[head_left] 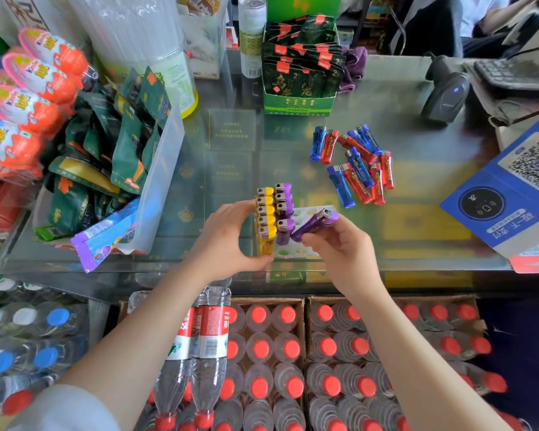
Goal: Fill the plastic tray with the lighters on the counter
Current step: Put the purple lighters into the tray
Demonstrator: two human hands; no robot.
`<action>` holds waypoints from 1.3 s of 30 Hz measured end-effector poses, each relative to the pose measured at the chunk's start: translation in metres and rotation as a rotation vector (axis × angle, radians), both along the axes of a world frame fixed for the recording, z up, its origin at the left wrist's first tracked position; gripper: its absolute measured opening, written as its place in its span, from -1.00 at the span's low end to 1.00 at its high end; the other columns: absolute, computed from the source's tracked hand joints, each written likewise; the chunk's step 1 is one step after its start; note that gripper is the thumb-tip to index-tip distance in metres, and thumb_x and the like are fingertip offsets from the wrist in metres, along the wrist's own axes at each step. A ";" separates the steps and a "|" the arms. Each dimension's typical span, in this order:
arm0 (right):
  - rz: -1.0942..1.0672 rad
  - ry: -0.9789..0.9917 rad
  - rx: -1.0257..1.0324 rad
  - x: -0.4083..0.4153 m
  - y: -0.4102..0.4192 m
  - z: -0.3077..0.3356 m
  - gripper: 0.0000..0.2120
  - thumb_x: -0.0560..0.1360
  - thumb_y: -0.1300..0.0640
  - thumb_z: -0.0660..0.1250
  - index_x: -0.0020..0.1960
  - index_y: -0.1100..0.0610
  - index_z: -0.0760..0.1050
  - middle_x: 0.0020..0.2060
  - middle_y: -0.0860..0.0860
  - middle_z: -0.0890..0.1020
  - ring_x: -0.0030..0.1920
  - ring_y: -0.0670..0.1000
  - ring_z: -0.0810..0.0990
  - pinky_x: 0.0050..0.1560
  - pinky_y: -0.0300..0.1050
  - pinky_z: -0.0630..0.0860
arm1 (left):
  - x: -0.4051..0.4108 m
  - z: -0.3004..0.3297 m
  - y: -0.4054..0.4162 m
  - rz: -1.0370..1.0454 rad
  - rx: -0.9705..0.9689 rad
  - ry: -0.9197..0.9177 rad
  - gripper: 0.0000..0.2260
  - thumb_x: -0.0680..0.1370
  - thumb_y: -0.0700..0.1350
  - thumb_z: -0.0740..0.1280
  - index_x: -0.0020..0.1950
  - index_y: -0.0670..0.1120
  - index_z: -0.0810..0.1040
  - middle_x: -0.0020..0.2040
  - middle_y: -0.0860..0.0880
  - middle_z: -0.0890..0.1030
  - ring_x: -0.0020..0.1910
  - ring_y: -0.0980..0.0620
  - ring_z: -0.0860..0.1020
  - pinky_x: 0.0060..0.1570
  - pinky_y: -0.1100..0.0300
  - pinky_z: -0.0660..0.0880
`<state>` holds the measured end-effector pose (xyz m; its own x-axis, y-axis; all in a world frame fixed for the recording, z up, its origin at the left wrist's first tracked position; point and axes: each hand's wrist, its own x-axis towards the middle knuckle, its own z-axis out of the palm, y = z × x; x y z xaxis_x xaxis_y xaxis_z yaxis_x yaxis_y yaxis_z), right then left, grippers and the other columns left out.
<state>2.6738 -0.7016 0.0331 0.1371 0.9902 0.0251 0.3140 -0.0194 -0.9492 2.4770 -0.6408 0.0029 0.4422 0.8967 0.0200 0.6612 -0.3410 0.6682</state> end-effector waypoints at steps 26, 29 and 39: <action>0.112 -0.603 0.244 -0.007 0.019 -0.019 -0.85 0.36 0.12 0.38 -0.19 0.21 0.52 -0.28 0.09 0.63 -0.30 0.04 0.45 -0.34 -0.13 0.38 | 0.010 0.006 0.003 0.094 -0.015 -0.011 -0.36 0.27 0.18 0.47 0.29 0.08 0.38 0.25 0.08 0.50 0.26 -0.02 0.40 0.24 -0.06 0.35; 0.116 -0.672 0.262 -0.006 0.020 -0.018 -0.83 0.36 0.10 0.40 -0.23 0.22 0.51 -0.32 0.11 0.62 -0.29 0.16 0.53 -0.37 -0.09 0.42 | 0.010 0.005 0.008 0.063 -0.003 0.010 -0.42 0.26 0.22 0.46 0.22 0.10 0.42 0.16 0.10 0.54 0.20 -0.01 0.45 0.18 -0.05 0.40; 0.201 -0.797 0.316 0.008 0.025 -0.020 -0.82 0.39 0.04 0.31 -0.26 0.16 0.50 -0.34 0.06 0.58 -0.32 0.15 0.52 -0.37 -0.03 0.51 | 0.017 0.014 0.002 0.105 -0.040 -0.082 -0.41 0.28 0.06 0.52 0.26 0.07 0.41 0.23 0.12 0.48 0.24 0.05 0.37 0.21 0.07 0.31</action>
